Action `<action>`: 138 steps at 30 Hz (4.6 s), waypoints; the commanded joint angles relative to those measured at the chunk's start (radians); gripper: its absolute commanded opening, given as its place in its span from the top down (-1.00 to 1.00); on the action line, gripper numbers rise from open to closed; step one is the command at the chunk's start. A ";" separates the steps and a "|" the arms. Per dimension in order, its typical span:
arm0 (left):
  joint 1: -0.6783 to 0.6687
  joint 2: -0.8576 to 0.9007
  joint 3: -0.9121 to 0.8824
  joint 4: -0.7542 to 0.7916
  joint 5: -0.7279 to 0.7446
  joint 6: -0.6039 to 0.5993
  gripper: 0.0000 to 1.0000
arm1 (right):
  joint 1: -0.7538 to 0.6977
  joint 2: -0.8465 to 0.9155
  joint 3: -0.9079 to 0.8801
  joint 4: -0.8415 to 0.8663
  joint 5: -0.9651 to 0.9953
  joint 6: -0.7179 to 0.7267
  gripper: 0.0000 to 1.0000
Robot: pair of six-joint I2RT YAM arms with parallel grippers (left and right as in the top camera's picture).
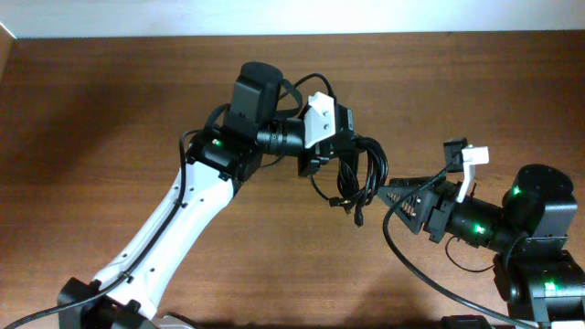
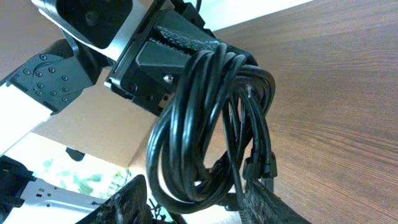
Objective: Untangle cables
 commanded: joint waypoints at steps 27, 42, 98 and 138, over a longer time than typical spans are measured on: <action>-0.060 -0.032 0.021 -0.034 -0.141 -0.448 -0.98 | -0.003 0.051 0.015 0.003 0.441 0.016 0.92; -0.286 -0.020 0.021 -0.070 -0.695 -0.922 -0.42 | -0.003 0.051 0.015 0.047 0.473 0.064 0.92; -0.037 -0.064 0.020 -0.146 -0.631 -0.396 1.00 | -0.003 0.050 0.015 0.122 0.180 0.012 -0.43; -0.164 -0.066 0.020 -0.040 -1.347 -0.977 1.00 | -0.003 0.235 0.015 0.758 -0.193 0.341 0.93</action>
